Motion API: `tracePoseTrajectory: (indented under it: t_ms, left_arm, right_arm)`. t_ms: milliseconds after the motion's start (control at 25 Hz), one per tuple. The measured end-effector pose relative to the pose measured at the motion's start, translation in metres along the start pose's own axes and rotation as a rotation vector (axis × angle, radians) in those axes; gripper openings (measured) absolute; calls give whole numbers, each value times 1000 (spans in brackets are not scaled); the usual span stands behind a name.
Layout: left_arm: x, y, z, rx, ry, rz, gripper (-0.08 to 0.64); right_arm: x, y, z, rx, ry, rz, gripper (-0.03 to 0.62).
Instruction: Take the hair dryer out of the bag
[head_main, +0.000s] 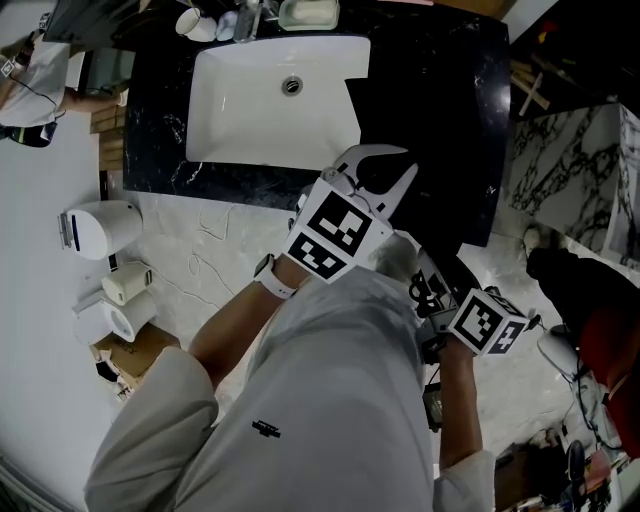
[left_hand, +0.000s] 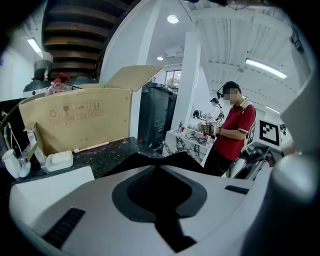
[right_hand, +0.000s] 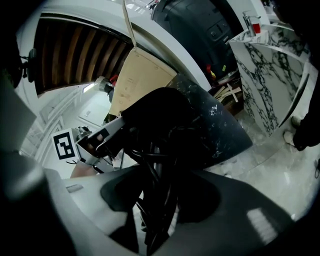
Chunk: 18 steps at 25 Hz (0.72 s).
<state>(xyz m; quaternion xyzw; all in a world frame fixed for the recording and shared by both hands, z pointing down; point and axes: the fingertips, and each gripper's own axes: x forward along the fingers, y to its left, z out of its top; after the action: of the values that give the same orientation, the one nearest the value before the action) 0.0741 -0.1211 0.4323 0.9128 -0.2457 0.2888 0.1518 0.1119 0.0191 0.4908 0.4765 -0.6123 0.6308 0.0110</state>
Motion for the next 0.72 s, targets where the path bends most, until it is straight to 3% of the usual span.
tracePoseTrajectory:
  t_ms: [320, 600, 720]
  left_arm:
    - [-6, 7, 5, -39, -28, 11, 28]
    - [-6, 13, -6, -203, -40, -35, 28]
    - [-4, 13, -13, -231, -36, -41, 28]
  right_arm:
    - [-26, 18, -4, -19, -16, 129, 195]
    - [-45, 34, -5, 28, -33, 253, 195]
    - [-52, 44, -3, 35, -49, 317, 195]
